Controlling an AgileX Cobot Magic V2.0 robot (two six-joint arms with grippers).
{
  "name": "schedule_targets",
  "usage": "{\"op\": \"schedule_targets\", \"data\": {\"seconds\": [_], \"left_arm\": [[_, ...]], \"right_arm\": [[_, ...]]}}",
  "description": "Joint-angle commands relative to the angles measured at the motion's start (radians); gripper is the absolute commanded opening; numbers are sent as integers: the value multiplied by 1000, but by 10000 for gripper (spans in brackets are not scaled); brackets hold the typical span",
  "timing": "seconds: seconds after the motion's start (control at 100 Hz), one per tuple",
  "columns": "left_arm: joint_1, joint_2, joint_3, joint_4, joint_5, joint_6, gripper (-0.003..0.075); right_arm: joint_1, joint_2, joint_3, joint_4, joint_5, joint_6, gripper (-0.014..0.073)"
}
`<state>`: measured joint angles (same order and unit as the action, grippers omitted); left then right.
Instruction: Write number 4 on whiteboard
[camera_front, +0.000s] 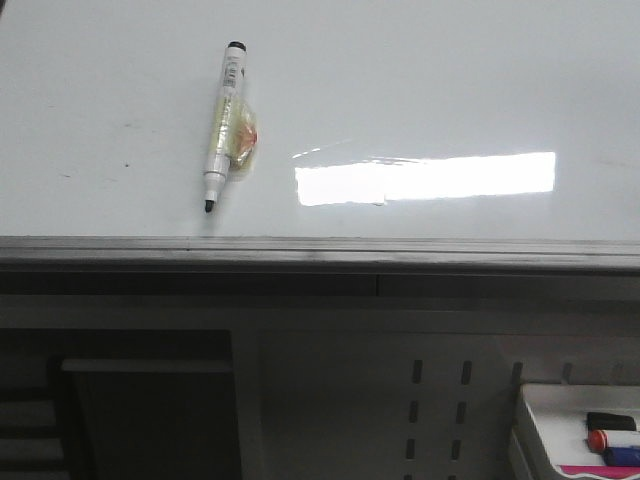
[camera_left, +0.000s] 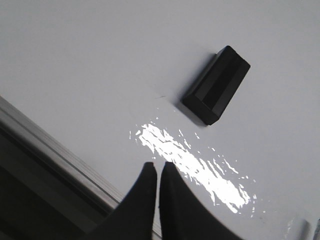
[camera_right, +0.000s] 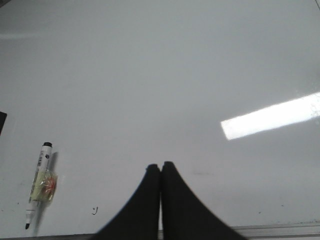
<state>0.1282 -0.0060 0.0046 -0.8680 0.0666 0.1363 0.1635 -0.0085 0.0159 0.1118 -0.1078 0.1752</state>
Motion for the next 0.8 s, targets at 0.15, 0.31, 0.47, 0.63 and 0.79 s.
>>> {"op": "schedule_targets", "data": {"seconds": [0.15, 0.31, 0.47, 0.63, 0.79], "left_arm": [[-1, -7, -91, -68, 267, 184, -20], [-1, 77, -217, -87, 339, 347, -2], [-1, 251, -377, -113, 465, 555, 226], [-94, 412, -460, -122, 492, 680, 333], [-239, 585, -488, -115, 436, 741, 333]], "right_arm": [[-5, 18, -107, 18, 133, -1, -50], [-5, 111, -248, -43, 251, -3, -49], [-5, 251, -379, -134, 365, -3, 24], [-5, 362, -453, -145, 379, -3, 237], [19, 401, -477, -145, 384, -3, 343]]}}
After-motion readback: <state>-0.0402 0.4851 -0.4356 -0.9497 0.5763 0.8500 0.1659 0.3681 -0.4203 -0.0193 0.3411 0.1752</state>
